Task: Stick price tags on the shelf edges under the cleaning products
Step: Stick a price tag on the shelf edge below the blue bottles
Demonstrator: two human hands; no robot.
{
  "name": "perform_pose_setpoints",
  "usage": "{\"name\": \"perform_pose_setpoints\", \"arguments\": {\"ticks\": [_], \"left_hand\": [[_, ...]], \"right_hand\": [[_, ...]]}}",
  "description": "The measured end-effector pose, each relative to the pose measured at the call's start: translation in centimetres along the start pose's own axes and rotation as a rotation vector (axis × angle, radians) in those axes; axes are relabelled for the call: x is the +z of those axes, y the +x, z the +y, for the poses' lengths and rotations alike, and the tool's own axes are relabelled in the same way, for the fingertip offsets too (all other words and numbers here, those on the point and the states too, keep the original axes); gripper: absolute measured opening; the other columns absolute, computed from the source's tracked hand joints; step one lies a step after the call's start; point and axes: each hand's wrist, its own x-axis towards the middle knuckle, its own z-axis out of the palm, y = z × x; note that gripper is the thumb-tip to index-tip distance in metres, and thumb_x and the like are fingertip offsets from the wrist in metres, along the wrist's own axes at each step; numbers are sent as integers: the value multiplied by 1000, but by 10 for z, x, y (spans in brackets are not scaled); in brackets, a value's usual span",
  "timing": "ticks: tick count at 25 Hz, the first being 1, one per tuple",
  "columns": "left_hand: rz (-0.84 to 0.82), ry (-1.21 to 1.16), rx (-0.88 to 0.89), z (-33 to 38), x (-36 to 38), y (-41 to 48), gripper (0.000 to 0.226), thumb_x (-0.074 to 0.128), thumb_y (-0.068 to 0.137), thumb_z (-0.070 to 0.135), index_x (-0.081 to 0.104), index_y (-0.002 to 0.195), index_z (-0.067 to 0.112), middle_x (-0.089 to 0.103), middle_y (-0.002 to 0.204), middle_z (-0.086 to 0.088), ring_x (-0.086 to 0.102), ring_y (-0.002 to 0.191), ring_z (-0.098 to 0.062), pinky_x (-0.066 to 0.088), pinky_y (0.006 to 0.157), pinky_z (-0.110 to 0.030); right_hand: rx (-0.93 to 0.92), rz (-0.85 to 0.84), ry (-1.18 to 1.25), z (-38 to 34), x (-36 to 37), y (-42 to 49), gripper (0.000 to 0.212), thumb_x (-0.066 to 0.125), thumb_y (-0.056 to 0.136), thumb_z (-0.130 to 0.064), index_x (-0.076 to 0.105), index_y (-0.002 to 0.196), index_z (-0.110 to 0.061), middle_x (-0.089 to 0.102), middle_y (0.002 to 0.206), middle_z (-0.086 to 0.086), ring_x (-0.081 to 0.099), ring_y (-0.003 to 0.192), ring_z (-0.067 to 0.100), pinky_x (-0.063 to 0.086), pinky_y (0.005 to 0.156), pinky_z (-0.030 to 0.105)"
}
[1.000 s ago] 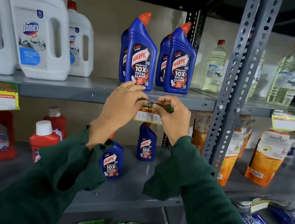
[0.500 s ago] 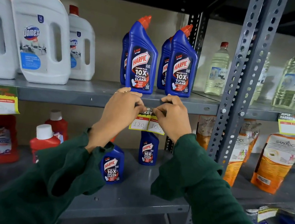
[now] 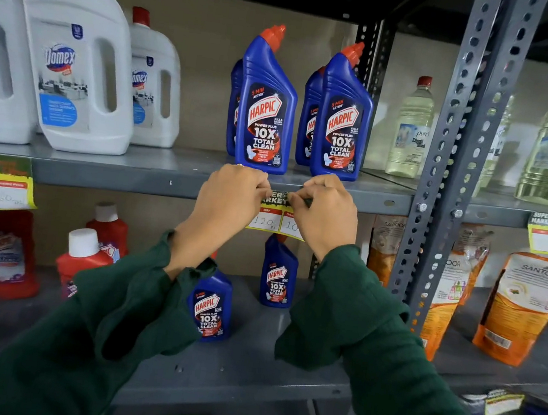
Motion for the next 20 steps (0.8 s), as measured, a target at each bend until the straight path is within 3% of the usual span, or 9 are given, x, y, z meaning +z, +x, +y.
{"name": "perform_pose_setpoints", "arguments": {"ticks": [3, 8, 11, 13, 15, 17, 20], "left_hand": [[22, 10, 1, 1, -1, 5, 11, 58, 87, 20, 64, 84, 11, 71, 87, -13, 61, 89, -30, 53, 71, -44], [50, 75, 10, 1, 4, 6, 11, 57, 88, 21, 61, 88, 10, 71, 94, -13, 60, 93, -28, 45, 68, -35], [56, 48, -9, 0, 4, 6, 14, 60, 86, 23, 61, 88, 9, 70, 97, -13, 61, 96, -27, 51, 69, -37], [57, -27, -26, -1, 4, 7, 14, 61, 86, 22, 62, 92, 10, 70, 100, -13, 61, 99, -26, 52, 69, -34], [47, -93, -35, 0, 4, 8, 23, 60, 87, 22, 60, 108, 15, 67, 110, -10, 58, 107, -26, 52, 73, -35], [34, -65, 12, 0, 7, 5, 23, 54, 90, 29, 61, 110, 20, 68, 107, -8, 60, 103, -24, 54, 75, -38], [79, -18, 35, 1, 10, 2, 19, 52, 91, 32, 66, 97, 21, 72, 92, -8, 62, 91, -25, 55, 70, -41]], "right_hand": [[28, 18, -23, -2, 0, 4, 25, 56, 90, -26, 70, 93, -5, 60, 112, 10, 61, 90, 28, 45, 72, 32], [54, 73, -17, -1, 5, 7, 27, 59, 88, -30, 69, 89, -4, 62, 106, 11, 62, 86, 27, 45, 69, 32], [56, 95, 46, 4, 7, 12, 29, 64, 85, -28, 63, 102, -5, 59, 118, 11, 58, 104, 24, 49, 86, 36], [20, 6, 75, 8, 7, 16, 43, 63, 86, -25, 52, 124, -7, 50, 137, 11, 42, 129, 24, 37, 107, 37], [5, -103, 124, 9, 6, 18, 50, 59, 89, -27, 44, 133, -7, 45, 144, 11, 31, 139, 23, 24, 116, 37], [-21, -118, 70, 12, 8, 17, 50, 56, 89, -36, 50, 128, -5, 54, 137, 13, 40, 133, 25, 25, 116, 38], [6, -94, 45, 13, 8, 18, 50, 56, 85, -46, 61, 117, -8, 68, 115, 13, 57, 111, 28, 46, 98, 40]]}}
